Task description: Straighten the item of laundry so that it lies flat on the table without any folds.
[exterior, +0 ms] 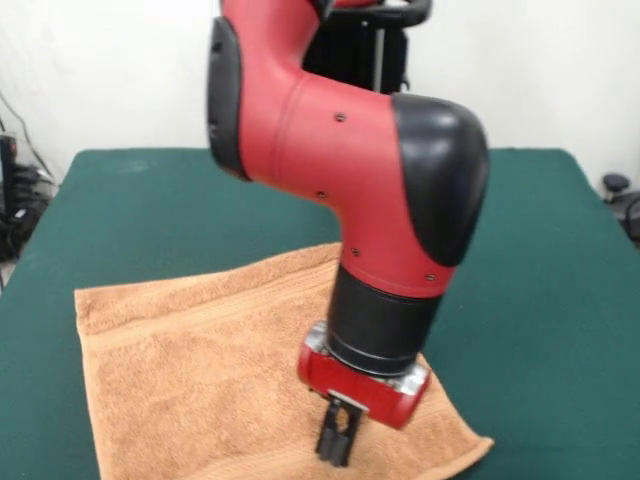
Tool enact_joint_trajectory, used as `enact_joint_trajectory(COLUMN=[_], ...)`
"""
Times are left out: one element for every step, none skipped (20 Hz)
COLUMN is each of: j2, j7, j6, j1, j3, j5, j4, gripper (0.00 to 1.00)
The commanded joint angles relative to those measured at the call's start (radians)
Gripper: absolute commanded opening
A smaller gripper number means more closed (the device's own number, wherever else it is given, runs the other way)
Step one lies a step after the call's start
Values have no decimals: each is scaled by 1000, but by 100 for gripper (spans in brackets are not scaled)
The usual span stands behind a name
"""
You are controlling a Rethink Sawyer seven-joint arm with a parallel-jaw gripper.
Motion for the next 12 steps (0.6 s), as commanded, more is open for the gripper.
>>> enact_joint_trajectory(j2=[105, 100, 86, 71, 48, 22, -7, -37, -63, -88, -107, -124], j7=[374, 365, 348, 330, 309, 281, 250, 221, 193, 168, 147, 129], j6=[87, 88, 83, 81, 76, 73, 67, 65, 62, 62, 54, 48], j1=[92, 89, 83, 76, 68, 56, 42, 29, 18, 6, -6, -17], j3=[45, 45, 54, 65, 75, 91, 109, 123, 131, 141, 151, 162], j5=[83, 79, 70, 60, 48, 32, 18, 6, -6, -16, -25, -32], j4=[-17, -10, 9, 28, 58, 89, 127, 162, 195, 223, 250, 274], gripper=[0, 0, 0, 0, 0, 0, 0, 0, 0, 0, 0, 0])
